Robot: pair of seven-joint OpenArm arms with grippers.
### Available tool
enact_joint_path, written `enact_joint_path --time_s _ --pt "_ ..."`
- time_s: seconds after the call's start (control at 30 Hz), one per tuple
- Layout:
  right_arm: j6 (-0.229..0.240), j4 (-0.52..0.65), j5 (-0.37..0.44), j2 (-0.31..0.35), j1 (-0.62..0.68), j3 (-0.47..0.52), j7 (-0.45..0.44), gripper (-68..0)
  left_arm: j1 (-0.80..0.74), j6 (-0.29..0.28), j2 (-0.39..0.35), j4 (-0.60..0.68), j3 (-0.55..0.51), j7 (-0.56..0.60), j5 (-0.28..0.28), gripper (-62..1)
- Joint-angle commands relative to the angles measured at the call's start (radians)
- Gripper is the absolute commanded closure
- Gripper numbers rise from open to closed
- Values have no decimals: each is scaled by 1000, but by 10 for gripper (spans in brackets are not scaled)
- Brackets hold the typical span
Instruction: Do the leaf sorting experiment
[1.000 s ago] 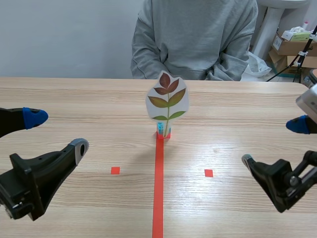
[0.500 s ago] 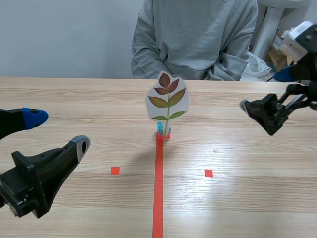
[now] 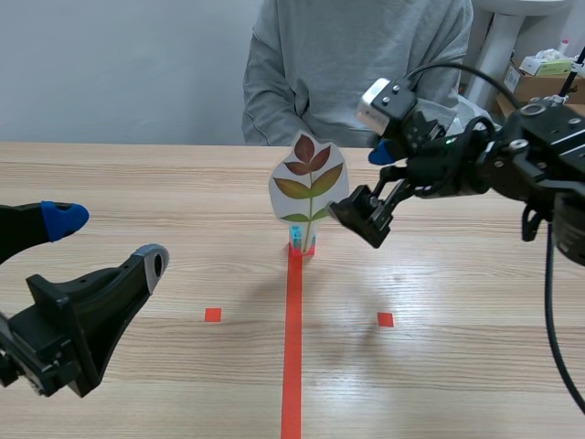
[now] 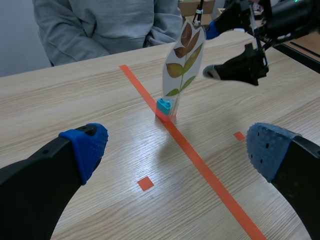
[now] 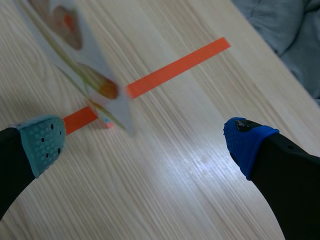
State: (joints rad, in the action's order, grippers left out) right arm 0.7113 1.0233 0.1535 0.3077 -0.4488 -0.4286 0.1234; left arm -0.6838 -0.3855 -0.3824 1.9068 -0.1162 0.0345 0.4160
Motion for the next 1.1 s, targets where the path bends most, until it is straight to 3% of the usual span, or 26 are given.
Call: enact_joint_path --time_s 0.0,0.17,0.57,1.07 --pt "-8 1 -1 -8 -31 -6 -19 -679 3 -2 3 18 -3 16 6 -594" --pt "-14 -22 -9 -42 -33 -41 -40 -679 3 -2 3 18 -3 13 6 -594" --pt "-15 -22 -42 -51 -33 -128 -123 -669 3 -2 3 18 -3 13 6 -594" --pt "-15 -22 -49 -51 -33 -128 -157 -316 3 -2 3 18 -3 14 6 -594"
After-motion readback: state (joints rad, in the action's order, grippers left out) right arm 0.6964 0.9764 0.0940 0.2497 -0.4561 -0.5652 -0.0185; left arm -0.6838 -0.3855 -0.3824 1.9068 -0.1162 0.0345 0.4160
